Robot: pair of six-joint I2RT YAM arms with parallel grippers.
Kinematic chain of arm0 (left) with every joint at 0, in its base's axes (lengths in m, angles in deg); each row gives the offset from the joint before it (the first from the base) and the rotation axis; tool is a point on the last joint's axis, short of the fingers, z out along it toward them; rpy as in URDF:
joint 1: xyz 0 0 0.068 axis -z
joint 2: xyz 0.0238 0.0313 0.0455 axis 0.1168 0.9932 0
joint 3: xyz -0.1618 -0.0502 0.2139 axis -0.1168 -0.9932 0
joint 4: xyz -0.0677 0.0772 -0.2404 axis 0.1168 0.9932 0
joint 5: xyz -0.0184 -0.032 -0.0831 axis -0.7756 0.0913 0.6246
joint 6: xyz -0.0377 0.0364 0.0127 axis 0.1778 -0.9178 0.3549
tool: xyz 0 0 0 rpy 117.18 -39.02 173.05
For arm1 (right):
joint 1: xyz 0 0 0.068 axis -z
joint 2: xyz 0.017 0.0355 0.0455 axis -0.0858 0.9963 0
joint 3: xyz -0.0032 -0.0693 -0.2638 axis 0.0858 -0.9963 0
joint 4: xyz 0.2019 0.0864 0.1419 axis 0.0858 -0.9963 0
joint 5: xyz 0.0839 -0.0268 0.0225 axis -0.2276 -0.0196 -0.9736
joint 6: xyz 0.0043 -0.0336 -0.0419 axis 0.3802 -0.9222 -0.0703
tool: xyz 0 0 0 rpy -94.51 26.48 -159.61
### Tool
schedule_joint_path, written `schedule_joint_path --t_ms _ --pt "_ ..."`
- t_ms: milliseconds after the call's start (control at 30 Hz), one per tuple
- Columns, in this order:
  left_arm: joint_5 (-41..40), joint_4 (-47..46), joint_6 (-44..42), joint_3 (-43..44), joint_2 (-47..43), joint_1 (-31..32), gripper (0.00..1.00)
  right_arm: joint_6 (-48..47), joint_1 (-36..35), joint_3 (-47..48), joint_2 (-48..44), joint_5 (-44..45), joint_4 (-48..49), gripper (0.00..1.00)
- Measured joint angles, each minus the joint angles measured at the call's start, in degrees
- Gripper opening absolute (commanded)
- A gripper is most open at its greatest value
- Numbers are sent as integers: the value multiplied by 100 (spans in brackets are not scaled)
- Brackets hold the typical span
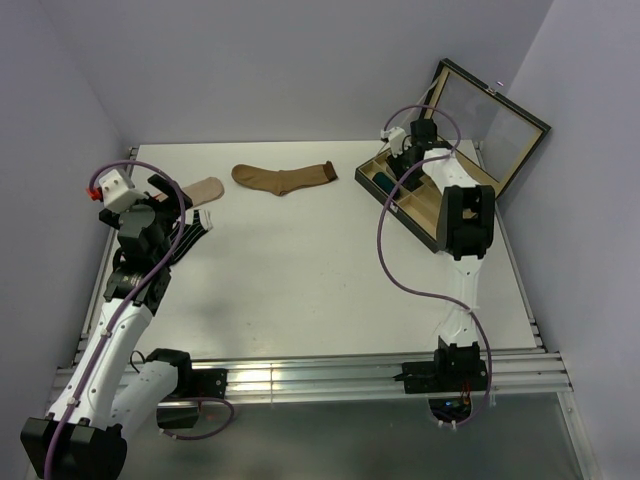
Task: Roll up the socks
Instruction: Place the sock in the storage box.
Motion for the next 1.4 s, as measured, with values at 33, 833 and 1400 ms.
schedule_joint_path --t_ms 33,833,1400 --pt "11 0 0 0 0 0 98 -9 4 -26 -17 -4 33 46" --pt "63 2 20 -4 -11 0 98 -70 33 -496 -466 -42 208 60" --pt "111 0 22 -4 -13 0 98 275 31 -649 -1172 -387 44 40"
